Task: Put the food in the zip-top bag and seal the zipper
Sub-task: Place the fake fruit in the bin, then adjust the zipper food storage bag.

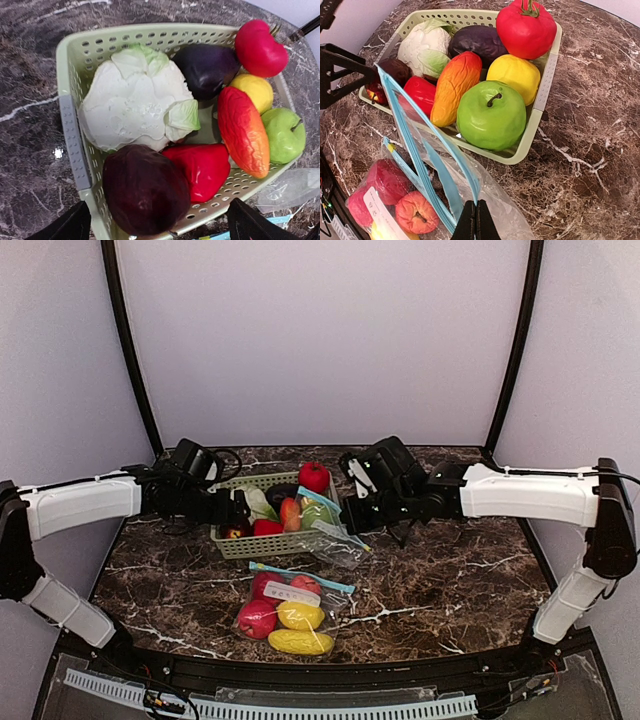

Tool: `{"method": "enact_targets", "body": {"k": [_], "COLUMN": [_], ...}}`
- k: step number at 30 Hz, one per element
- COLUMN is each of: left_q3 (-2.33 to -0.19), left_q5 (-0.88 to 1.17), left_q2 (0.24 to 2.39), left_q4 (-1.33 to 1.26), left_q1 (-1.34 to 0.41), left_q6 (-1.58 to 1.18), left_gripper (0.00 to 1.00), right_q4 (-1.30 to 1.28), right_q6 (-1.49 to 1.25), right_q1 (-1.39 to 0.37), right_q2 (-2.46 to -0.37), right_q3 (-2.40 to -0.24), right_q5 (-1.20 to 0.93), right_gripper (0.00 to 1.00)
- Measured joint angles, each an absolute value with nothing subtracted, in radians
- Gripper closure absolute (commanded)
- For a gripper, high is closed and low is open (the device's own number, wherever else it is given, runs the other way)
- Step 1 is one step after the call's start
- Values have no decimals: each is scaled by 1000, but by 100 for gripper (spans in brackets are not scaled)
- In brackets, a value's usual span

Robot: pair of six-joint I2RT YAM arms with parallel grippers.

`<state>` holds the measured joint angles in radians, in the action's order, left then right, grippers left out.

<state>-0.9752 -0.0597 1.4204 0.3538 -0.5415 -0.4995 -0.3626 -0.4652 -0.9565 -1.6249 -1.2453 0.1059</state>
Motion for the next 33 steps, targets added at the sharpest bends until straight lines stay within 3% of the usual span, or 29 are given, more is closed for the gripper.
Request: {"method": "enact_targets", "body": {"k": [10, 21, 33], "left_q3": [-1048, -1073, -1073], "left_q5": [-12, 155, 77], "left_q2": [1169, 1368, 1428], "left_q4": [295, 110, 110], "left_q1": [-700, -843, -843], "left_q6": [-567, -698, -703], "left_gripper": [2, 3, 9], "right_q4": [-364, -358, -339], "right_q6": [-465, -464, -446], "right_q1": [-994, -1039, -1056], "right_q2": [-1623, -1621, -1597], "right_q3": [-1290, -1325, -1325], "right_q5": [104, 107, 113], "right_gripper": [100, 100, 100]}}
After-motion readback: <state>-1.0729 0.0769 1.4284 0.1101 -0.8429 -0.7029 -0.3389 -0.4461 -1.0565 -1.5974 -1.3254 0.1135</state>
